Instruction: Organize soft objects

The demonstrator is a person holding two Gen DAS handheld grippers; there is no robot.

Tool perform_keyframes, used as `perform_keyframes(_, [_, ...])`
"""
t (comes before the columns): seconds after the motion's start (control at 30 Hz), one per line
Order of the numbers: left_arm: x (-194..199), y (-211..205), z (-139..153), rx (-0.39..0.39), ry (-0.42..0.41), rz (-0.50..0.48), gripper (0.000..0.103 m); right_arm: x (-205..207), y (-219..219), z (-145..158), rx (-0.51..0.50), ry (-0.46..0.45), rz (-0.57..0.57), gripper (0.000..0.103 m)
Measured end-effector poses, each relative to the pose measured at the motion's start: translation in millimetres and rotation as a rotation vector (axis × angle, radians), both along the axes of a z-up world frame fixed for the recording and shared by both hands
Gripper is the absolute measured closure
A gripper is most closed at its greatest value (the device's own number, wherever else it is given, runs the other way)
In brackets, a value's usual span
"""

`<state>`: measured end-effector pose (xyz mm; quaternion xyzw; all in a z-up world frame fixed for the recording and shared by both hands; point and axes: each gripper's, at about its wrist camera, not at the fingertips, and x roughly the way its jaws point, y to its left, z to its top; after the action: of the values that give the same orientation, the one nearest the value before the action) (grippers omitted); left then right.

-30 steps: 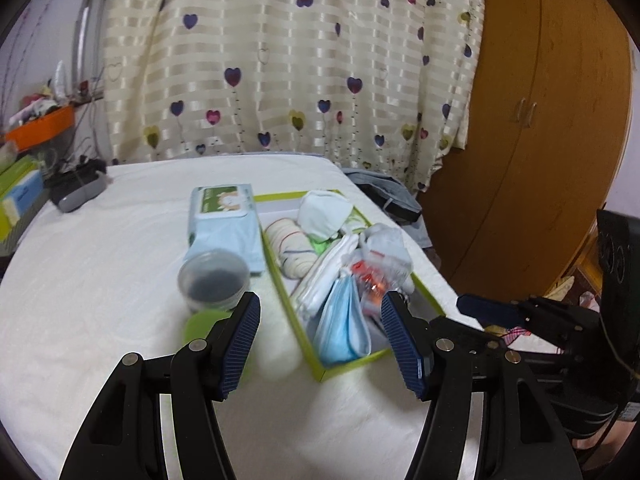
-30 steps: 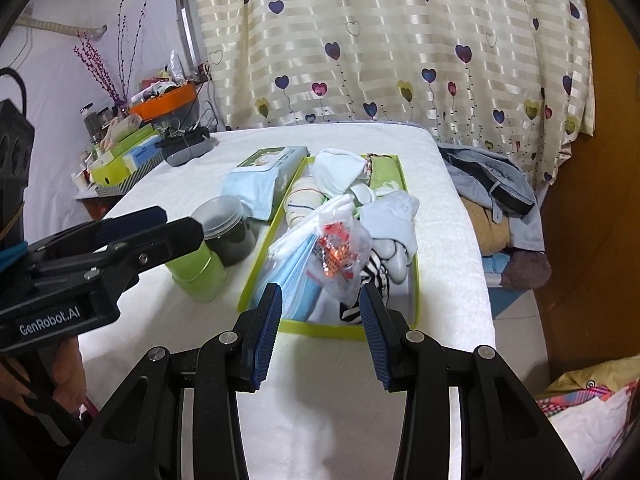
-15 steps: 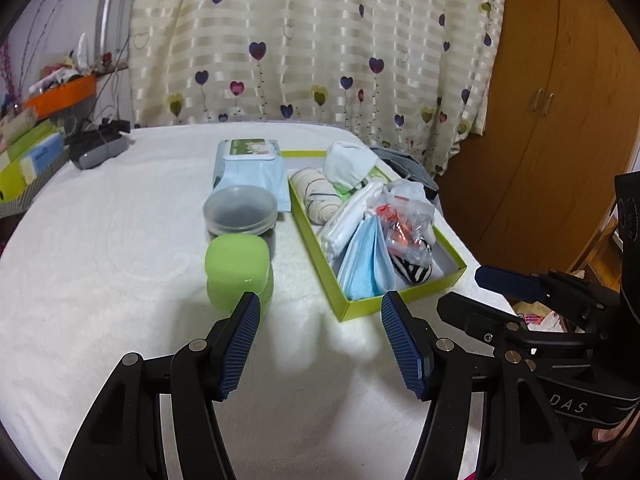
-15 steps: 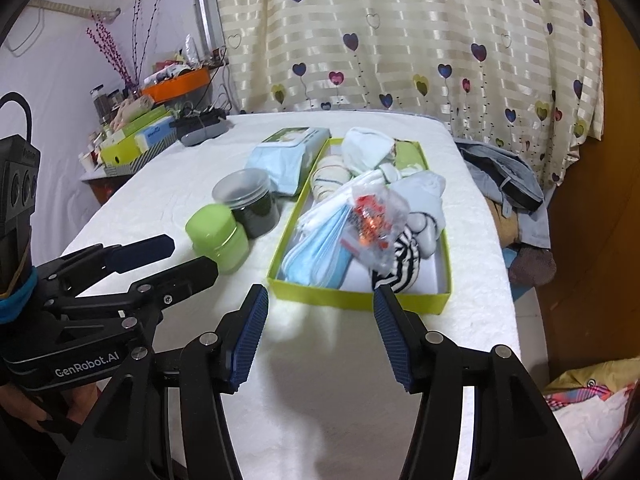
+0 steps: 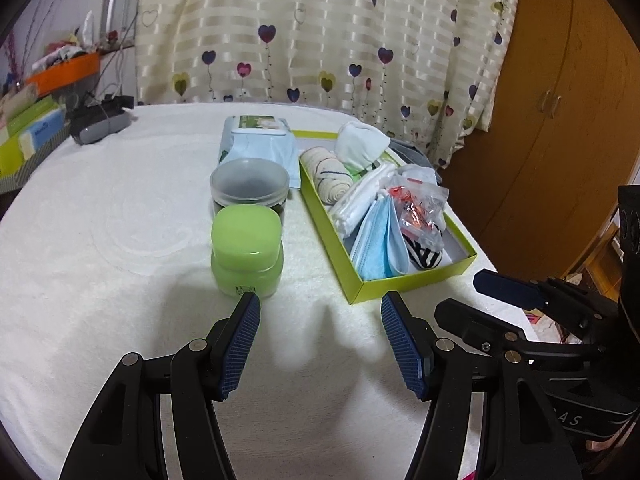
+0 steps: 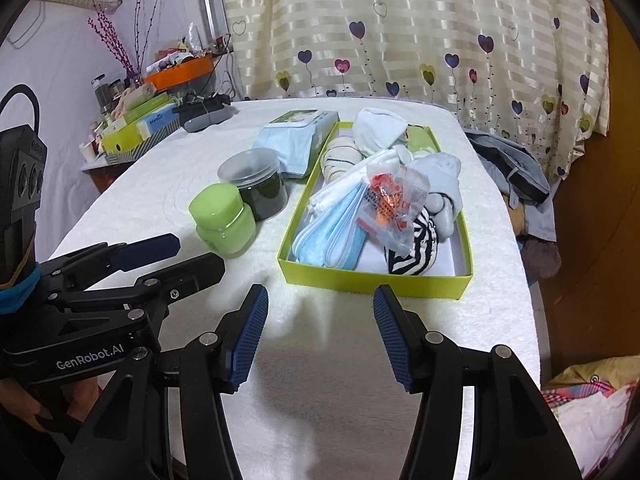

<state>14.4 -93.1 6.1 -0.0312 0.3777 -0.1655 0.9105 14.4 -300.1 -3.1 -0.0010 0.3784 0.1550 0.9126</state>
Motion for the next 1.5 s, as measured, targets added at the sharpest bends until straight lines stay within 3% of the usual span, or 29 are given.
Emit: perform_keyframes(1.5, [9.8,-5.3,-13.8,0.06,0.028,0.025,0.04,9.3,1.7,-13.2,0.002,0.036,0.006,0.047])
